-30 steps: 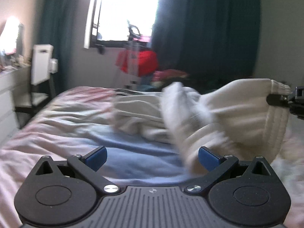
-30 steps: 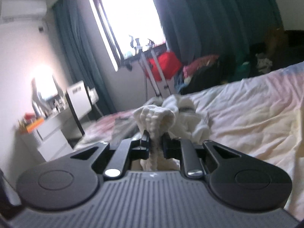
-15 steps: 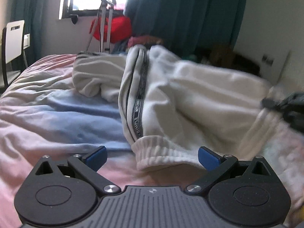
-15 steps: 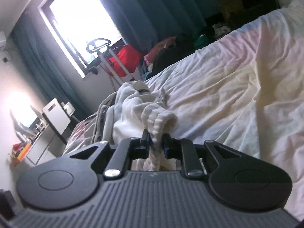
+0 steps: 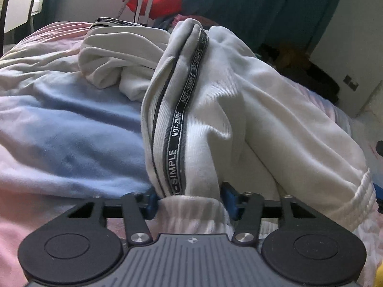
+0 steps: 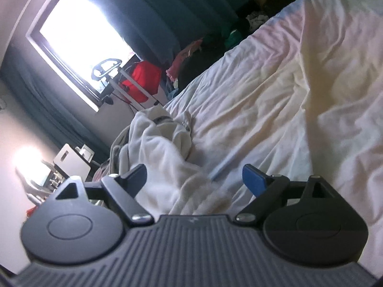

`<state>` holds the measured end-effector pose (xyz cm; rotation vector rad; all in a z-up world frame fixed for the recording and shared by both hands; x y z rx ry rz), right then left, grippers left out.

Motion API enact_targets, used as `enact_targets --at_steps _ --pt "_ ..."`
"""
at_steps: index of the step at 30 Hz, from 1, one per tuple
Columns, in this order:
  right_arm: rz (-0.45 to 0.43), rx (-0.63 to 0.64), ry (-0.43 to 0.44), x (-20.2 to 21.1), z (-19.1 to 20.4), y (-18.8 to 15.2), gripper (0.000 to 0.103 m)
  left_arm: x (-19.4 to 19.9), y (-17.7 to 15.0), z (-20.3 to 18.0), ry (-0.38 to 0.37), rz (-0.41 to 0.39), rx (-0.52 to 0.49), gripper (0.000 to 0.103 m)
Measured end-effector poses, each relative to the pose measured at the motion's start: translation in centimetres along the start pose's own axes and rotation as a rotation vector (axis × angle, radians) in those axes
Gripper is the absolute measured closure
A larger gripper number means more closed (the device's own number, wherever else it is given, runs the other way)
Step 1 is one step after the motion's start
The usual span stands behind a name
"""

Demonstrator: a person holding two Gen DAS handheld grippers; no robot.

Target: Fold clothes

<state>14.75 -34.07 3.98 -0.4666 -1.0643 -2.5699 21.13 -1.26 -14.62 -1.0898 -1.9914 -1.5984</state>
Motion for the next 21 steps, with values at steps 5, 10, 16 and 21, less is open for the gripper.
enact_targets --at_steps 5,10,16,21 --pt "0.091 -0.016 0.097 -2.6 -0.6 1.3 0.014 1.8 1.1 1.3 -0.038 -0.069 0.135 0.084" --pt "0.248 0.068 0.136 -5.8 0.3 0.2 0.014 4.7 2.9 2.6 -0.062 -0.19 0.239 0.087" --pt "0.34 0.162 0.168 -6.3 2.4 -3.0 0.087 7.8 5.2 4.6 -0.002 -0.31 0.287 0.088" --pt "0.416 0.122 0.272 -4.0 4.8 -7.2 0.091 10.2 8.5 5.8 0.057 -0.351 0.247 0.089"
Point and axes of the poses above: each gripper's, at about its wrist camera, not at the fingertips, and x roughly against the way its jaws point, z to its left, y to its top, the point moved 4 cm from there along -x, roughly the way its jaws point, and after that the axes turned 1 degree about z, right-handed, at the moved point
